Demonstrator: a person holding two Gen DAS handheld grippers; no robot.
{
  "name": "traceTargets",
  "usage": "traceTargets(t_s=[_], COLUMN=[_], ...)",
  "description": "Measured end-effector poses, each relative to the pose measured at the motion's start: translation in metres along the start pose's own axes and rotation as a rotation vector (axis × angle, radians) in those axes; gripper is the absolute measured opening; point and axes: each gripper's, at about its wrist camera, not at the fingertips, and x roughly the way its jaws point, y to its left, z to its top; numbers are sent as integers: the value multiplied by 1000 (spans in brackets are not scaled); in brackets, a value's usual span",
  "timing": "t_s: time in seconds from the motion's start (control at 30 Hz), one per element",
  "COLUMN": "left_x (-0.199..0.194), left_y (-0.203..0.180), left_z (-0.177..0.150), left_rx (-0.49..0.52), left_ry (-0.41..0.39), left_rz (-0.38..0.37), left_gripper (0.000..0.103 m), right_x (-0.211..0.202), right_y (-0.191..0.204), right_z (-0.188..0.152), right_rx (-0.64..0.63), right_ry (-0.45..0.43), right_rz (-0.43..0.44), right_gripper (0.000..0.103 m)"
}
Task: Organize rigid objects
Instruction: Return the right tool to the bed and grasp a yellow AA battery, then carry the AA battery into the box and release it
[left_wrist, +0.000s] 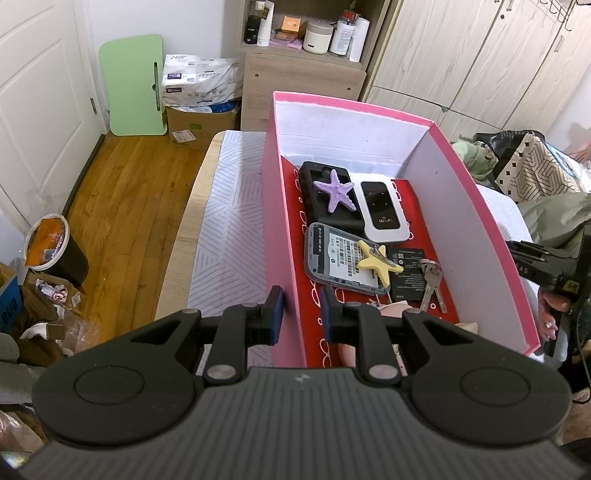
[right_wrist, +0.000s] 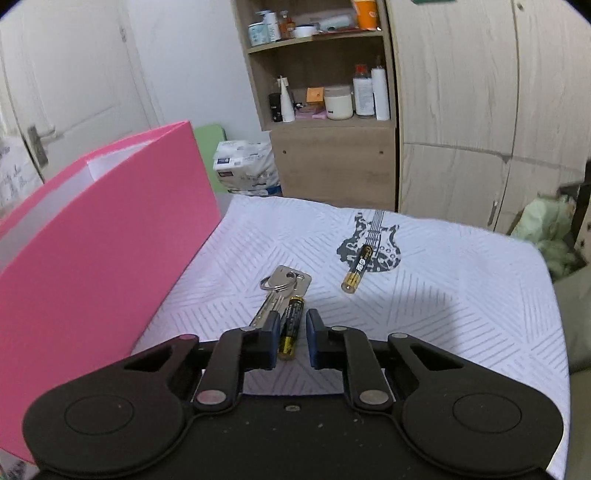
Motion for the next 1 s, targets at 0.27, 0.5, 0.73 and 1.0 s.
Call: traceTargets(t_s=[0.27,0.5,0.73,1.0], left_x=[0,0,1,1], left_y=[1,1,0,-2], left_z=[0,-1,0,1], left_rx=[-5,-5,-9,4], left_ry=[0,-1,4,6], left_rz=[-5,-6,-6,-7], left_gripper=[18,18,19,19], right_x=[-19,-51,-85,-54], right_y=[-10,-16,22,122], right_z=[-4,9,44,104], right_rx=[93,201,146,-62], right_ry=[24,-43,-107,108], right_rz=[101,233,418,591], right_gripper=[12,12,12,12])
